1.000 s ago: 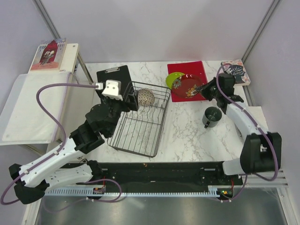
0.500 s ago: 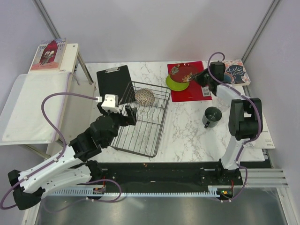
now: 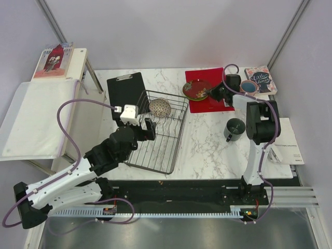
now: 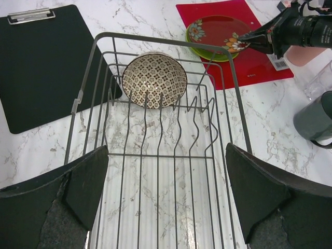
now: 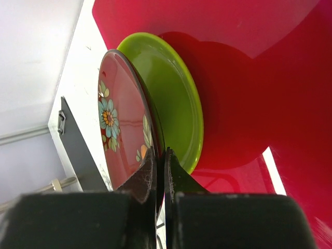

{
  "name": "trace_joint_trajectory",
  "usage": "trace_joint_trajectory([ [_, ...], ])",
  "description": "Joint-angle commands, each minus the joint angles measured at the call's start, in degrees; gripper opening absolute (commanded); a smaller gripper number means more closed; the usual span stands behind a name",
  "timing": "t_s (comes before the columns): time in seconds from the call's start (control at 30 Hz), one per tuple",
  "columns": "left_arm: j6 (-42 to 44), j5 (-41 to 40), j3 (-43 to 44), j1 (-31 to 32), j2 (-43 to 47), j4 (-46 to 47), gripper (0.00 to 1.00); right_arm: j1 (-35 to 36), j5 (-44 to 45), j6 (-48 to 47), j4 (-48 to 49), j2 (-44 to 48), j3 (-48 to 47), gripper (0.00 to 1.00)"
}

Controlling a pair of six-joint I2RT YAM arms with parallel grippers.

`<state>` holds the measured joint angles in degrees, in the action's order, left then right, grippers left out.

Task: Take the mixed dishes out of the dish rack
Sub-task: Place the plate at the center of the board.

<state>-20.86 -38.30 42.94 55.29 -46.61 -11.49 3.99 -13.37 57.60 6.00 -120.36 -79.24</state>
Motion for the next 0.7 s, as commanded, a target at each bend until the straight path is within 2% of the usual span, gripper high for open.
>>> trace_joint_trajectory([
  [0.0, -3.3, 0.86, -0.05, -0.18, -0.85, 1.47, 0.99, 1.46, -3.33, -0.65, 4.9, -1.63, -6.01, 0.0],
  [0.13, -3.66, 0.6, -0.49, -0.18, -1.37, 1.47, 0.99, 2.25, -4.38, -1.62, 3.05, -4.01, -8.47, 0.01],
  [0.17, -3.66, 0.6, -0.49, -0.18, -1.47, 1.47, 0.99, 2.25, -4.74, -1.53, 3.05, -4.71, -8.82, 0.04],
  [0.2, -3.57, 0.69, -0.49, -0.18, -1.47, 1.47, 0.99, 2.25, -5.0, -1.53, 2.97, -4.89, -8.91, 0.12],
  [0.23, -3.66, 0.69, -0.57, -0.18, -1.73, 1.47, 0.99, 2.25, -4.92, -1.53, 2.7, -4.98, -9.17, 0.17],
  [0.33, -3.66, 1.04, -0.4, -0.18, -1.99, 1.47, 0.99, 2.25, -4.13, -2.4, 1.74, -4.71, -9.18, 0.25],
  [0.43, -3.83, 1.21, -0.49, -0.18, -1.99, 1.38, 0.99, 1.99, -2.81, -2.85, 1.3, -4.01, -8.65, 0.24],
  [0.67, -4.89, 1.48, -1.63, -0.18, -1.03, 0.85, 0.99, 1.02, -1.58, -2.67, 1.3, -2.87, -6.98, 0.1],
])
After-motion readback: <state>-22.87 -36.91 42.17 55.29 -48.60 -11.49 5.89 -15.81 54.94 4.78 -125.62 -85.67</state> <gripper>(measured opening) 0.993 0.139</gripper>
